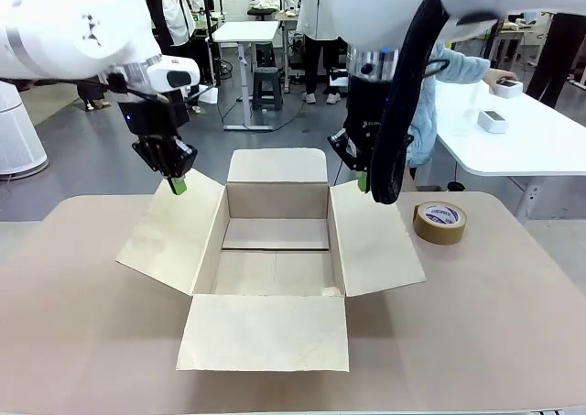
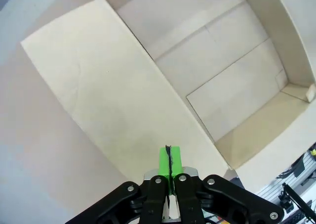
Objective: Wrap the clocks to prevent damage.
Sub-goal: Open the side flaps of the Package Box.
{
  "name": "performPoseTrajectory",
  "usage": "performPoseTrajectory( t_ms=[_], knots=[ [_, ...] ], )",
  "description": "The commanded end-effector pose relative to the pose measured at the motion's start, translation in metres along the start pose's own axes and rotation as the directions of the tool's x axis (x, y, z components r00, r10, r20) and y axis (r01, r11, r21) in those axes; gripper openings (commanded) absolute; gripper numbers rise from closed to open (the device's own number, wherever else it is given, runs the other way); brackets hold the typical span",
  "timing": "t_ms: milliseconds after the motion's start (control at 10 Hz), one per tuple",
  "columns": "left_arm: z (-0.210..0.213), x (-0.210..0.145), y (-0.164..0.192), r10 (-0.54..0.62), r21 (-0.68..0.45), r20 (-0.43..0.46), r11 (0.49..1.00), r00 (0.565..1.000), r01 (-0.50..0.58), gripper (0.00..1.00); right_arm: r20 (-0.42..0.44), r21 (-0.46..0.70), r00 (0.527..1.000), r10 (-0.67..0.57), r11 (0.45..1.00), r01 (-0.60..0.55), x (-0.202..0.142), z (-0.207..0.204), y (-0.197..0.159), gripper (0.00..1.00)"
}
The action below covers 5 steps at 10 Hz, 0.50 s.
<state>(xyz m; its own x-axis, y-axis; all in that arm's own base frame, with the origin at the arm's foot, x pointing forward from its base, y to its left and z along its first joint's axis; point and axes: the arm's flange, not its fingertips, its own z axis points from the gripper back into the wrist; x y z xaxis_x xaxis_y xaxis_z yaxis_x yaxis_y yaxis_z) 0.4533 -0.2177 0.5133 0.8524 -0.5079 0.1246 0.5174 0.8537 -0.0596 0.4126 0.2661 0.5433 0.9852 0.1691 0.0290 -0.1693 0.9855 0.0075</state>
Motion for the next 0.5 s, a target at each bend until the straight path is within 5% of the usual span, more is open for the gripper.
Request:
performPoseTrajectory(
  t_ms=[0,200,400],
  knots=[
    [-0.016,-0.007,0.006,0.052,0.027,0.01,0.998,0.999,-0.052,0.0,0.068,-0.026,0.998,-0.018,0.999,0.02,0.018,-0.038,-0.018,0.01],
    [-0.029,-0.01,0.012,0.036,0.022,-0.028,0.999,0.999,-0.036,0.0,0.08,0.03,0.996,0.025,0.999,-0.027,0.028,-0.064,-0.029,0.01],
    [-0.021,-0.006,0.01,0.029,-0.003,-0.014,1.0,0.999,-0.029,0.0,0.04,-0.003,0.999,-0.03,1.0,0.03,0.023,-0.039,-0.023,0.01]
  ],
)
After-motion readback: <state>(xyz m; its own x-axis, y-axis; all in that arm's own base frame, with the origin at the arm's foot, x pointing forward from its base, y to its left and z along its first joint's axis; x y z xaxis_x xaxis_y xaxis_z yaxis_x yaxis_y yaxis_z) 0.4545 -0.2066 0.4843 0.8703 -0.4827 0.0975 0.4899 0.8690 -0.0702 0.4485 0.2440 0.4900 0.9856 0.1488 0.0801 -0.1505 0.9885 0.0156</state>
